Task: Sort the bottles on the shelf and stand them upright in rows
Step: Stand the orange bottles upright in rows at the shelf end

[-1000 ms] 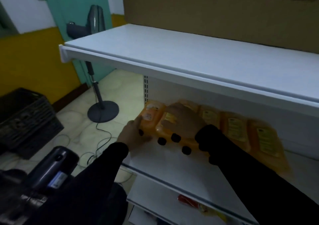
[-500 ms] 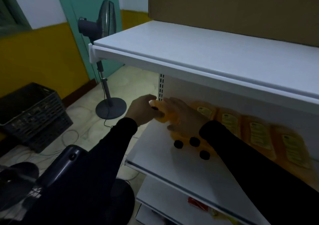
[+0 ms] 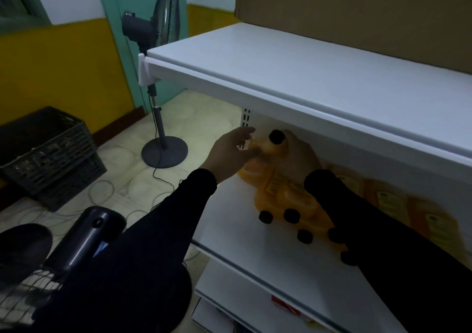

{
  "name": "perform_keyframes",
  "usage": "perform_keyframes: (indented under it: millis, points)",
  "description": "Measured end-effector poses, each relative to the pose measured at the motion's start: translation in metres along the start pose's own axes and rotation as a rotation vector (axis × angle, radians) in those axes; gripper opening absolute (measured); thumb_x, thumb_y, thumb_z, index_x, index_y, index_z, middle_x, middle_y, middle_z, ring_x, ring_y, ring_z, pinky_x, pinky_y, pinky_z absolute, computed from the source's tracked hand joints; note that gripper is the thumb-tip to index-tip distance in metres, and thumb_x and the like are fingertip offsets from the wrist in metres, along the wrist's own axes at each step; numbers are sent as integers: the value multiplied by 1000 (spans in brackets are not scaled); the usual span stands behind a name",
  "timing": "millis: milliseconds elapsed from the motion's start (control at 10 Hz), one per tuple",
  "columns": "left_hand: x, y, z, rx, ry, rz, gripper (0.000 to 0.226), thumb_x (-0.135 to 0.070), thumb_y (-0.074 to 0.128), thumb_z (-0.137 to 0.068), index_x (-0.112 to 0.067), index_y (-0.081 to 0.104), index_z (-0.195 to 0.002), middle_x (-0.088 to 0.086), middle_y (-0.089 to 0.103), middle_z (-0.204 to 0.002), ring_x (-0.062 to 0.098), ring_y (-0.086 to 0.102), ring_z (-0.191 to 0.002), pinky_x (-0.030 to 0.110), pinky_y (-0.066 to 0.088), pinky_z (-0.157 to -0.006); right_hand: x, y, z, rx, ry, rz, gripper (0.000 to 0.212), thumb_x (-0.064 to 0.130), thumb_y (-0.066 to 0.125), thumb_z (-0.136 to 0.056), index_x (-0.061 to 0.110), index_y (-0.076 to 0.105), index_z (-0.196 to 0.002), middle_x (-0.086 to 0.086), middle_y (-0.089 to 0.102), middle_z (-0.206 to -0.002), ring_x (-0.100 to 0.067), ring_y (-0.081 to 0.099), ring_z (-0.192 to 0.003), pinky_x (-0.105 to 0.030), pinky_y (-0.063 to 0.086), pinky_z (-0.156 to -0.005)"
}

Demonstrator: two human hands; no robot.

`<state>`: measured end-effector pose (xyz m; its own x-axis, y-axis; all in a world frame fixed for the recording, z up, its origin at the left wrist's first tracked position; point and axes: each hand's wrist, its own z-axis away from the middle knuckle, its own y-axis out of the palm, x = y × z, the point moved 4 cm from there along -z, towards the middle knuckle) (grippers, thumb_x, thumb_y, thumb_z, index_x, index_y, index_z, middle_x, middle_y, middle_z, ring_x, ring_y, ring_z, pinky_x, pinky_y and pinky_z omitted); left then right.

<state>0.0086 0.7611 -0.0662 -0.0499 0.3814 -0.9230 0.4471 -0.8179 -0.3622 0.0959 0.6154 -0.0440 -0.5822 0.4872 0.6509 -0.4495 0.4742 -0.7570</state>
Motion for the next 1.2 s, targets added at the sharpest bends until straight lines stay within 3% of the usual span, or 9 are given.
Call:
perform_keyframes:
  millis: [100, 200, 300, 400, 500, 600, 700, 1000, 1200]
  points:
    - [28, 14, 5, 88, -156, 8, 57, -18, 56, -91, -33, 41, -143, -1, 49, -143, 18, 58, -115, 28, 51, -81, 6, -1, 1, -27, 132, -131, 17, 31, 68, -89, 36, 51, -89, 11, 57, -88, 2, 54, -73, 0, 38, -56]
    - [40, 26, 14, 117, -114, -146, 65, -14, 46, -92, -33, 25, -151, -1, 39, -152, 20, 47, -129, 35, 44, -100, 13, -1, -5, -22, 162, -153, 18, 28, 64, -92, 28, 51, -80, 16, 51, -74, 10, 50, -67, 0, 36, -43]
    - [55, 27, 28, 129, -81, -417, 53, -27, 46, -96, -22, 34, -147, 8, 50, -140, 27, 49, -122, 35, 43, -96, 13, 1, -15, -82, 158, -128, 14, 30, 66, -90, 23, 54, -95, 10, 55, -79, -4, 57, -76, -7, 39, -55]
    - [66, 27, 56, 140, 103, -795, 42, -43, 47, -96, -10, 54, -121, 14, 56, -112, 34, 51, -105, 41, 44, -89, 25, 9, -21, -108, 140, -4, 29, 32, 66, -89, 19, 58, -114, -6, 65, -106, -22, 60, -97, -25, 44, -80]
    - [83, 33, 77, 205, 123, -932, 68, -62, 33, -92, -11, 44, -136, 19, 41, -142, 36, 35, -131, 44, 29, -112, 24, 17, -29, -108, 130, 129, 49, 43, 68, -85, 12, 52, -119, -11, 64, -113, -27, 61, -103, -36, 49, -91]
    - [99, 36, 81, 231, 100, -967, 93, -76, 10, -85, -14, 11, -154, 12, 8, -161, 27, 5, -148, 37, -1, -119, 20, 21, -30, -135, 95, 213, 56, 37, 75, -79, 14, 50, -124, -9, 63, -115, -25, 61, -106, -41, 50, -94]
    - [100, 37, 81, 235, 130, -964, 96, -79, 8, -83, -15, 7, -154, 9, 4, -162, 23, 3, -149, 33, -6, -116, 16, 21, -28, -209, 83, 194, 70, 31, 80, -76, 15, 45, -134, -10, 56, -128, -26, 55, -117, -39, 45, -101]
    - [100, 38, 81, 265, 141, -962, 96, -80, 8, -81, -19, 6, -154, 9, 3, -162, 24, 0, -149, 37, 0, -120, 12, 22, -28, -363, 98, 347, 69, 39, 78, -76, 5, 48, -128, -23, 53, -126, -39, 56, -111, -48, 47, -95]
    - [102, 39, 79, 266, 139, -961, 95, -80, 9, -81, -19, 7, -154, 9, 3, -162, 23, -1, -149, 37, 0, -120, 10, 13, -24, -303, 160, 335, 70, 45, 76, -76, 11, 47, -130, -16, 49, -132, -35, 54, -114, -45, 45, -97]
